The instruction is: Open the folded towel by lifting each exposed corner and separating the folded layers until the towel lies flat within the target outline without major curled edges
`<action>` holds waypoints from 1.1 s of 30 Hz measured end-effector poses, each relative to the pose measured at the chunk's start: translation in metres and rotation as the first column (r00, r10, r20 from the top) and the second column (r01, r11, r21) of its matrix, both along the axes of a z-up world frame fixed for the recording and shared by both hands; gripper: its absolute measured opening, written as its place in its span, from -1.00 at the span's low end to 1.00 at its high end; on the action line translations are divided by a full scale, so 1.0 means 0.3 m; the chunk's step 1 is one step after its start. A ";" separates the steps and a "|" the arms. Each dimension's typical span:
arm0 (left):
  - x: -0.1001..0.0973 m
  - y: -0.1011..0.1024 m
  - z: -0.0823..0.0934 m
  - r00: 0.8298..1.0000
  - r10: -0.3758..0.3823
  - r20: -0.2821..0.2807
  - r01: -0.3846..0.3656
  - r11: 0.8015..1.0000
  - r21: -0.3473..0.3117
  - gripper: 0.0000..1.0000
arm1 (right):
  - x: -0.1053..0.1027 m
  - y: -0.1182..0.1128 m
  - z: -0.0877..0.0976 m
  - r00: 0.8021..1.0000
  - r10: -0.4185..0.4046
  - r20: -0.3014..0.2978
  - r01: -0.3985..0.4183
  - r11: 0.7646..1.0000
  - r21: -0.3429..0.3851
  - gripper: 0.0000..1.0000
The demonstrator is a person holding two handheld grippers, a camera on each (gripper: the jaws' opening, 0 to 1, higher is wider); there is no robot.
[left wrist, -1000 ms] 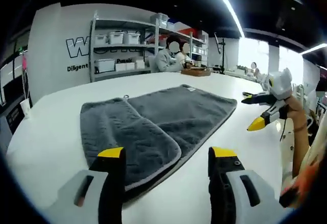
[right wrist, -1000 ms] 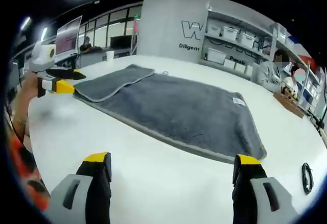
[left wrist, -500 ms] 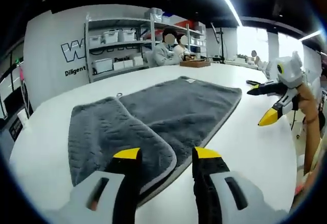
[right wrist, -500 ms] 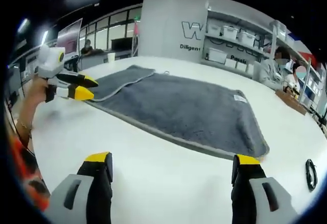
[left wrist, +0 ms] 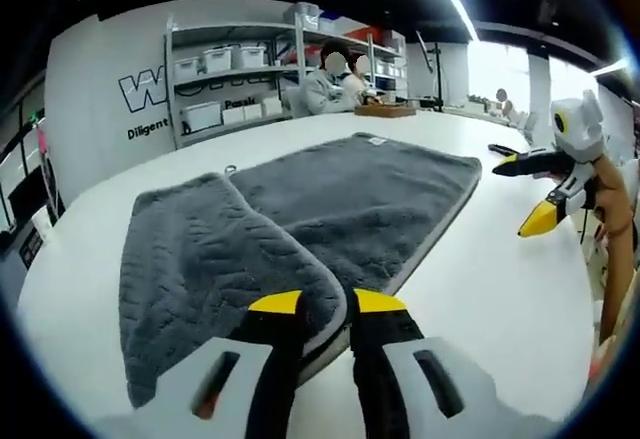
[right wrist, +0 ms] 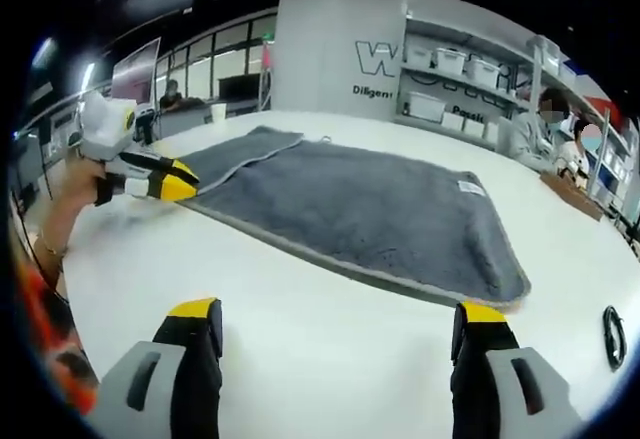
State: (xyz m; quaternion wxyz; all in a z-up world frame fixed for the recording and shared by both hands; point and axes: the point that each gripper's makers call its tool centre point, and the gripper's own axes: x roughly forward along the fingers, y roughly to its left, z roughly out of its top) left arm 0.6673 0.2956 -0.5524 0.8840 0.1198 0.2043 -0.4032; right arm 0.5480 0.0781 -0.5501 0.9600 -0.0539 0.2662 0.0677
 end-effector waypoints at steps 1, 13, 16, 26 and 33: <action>0.001 0.002 -0.001 1.000 0.004 -0.001 -0.004 1.000 -0.002 -0.70 | 0.000 -0.001 0.001 1.000 -0.002 0.002 0.002 1.000 0.002 0.90; 0.011 0.013 -0.002 1.000 0.029 -0.014 -0.029 0.999 -0.023 -0.96 | -0.010 -0.009 0.001 1.000 -0.008 0.007 0.008 1.000 0.009 0.89; 0.011 0.018 0.013 0.999 0.035 -0.010 -0.036 0.998 -0.042 -0.96 | -0.013 -0.014 0.005 1.000 -0.015 0.011 0.015 1.000 0.011 0.88; 0.053 0.094 0.113 0.991 0.112 0.071 -0.104 0.989 -0.108 -0.97 | -0.024 -0.009 0.017 1.000 -0.005 0.010 0.005 1.000 -0.007 0.94; 0.107 0.254 0.166 0.965 0.226 0.134 -0.215 0.972 -0.089 -0.97 | -0.018 0.006 0.030 1.000 0.005 0.023 -0.005 1.000 0.003 0.95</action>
